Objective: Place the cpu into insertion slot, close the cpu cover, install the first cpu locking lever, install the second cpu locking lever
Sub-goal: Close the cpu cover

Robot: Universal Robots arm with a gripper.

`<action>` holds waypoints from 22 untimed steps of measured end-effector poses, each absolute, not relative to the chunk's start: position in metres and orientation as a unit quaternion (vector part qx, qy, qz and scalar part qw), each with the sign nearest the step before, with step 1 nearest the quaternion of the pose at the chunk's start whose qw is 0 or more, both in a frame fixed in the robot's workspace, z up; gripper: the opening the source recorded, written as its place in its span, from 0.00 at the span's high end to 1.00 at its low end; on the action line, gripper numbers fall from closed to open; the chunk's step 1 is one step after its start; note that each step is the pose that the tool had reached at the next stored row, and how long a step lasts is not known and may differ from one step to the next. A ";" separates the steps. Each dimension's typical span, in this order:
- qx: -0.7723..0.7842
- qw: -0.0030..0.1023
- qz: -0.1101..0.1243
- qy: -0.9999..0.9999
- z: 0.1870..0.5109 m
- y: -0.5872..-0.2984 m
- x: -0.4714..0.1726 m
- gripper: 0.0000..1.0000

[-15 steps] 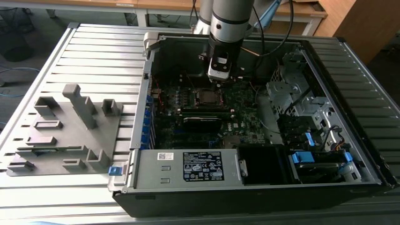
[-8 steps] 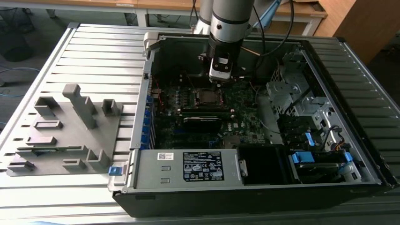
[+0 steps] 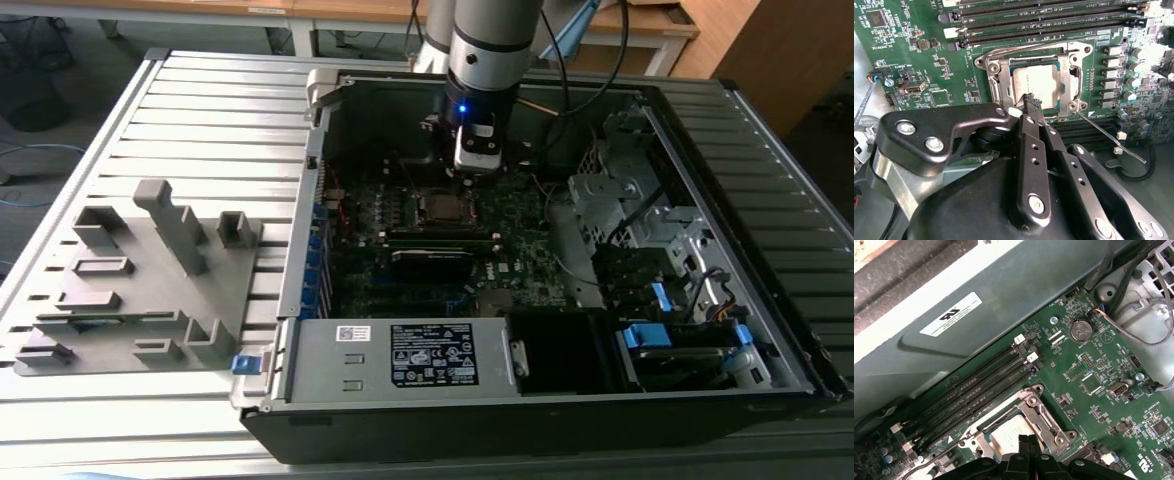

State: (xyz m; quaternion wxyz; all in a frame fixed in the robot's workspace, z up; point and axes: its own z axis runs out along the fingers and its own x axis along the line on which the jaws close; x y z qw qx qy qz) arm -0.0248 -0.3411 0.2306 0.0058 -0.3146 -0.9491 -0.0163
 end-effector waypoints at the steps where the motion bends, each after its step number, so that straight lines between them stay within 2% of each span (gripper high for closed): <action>1: -0.314 0.006 -0.016 -0.949 0.231 -0.341 -0.025 0.89; 22: -0.298 0.006 -0.016 -0.954 0.230 -0.341 -0.025 0.89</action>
